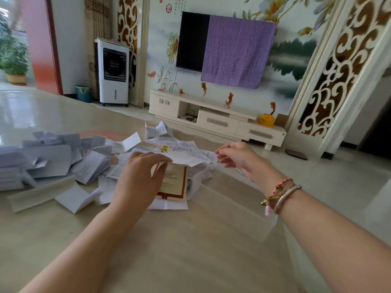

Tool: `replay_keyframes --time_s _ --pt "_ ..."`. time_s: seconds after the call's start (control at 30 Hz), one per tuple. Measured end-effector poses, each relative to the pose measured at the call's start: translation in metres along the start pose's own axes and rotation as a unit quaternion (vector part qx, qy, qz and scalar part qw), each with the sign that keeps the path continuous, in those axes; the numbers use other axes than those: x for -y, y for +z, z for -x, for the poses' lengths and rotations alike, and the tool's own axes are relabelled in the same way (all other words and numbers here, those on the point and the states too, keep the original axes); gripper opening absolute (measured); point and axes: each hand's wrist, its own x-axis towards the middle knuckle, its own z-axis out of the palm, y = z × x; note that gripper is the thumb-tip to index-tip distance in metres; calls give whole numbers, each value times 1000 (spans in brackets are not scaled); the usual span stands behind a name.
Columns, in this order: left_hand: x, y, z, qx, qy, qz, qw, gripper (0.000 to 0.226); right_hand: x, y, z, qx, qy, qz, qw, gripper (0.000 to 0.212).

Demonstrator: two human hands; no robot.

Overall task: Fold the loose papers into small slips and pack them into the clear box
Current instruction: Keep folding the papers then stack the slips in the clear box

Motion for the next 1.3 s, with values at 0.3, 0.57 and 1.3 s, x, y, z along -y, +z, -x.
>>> replay_keyframes --time_s 0.3,0.57,1.3 --pt "-11 -17 5 -119 39 107 986 26 44 39 51 169 55 -41 983 39" --pt "-8 -12 4 -89 140 58 984 29 26 46 37 40 -24 -239 970 37" --pt "1 -15 2 -91 77 94 988 14 3 25 63 45 -275 94 956 23"
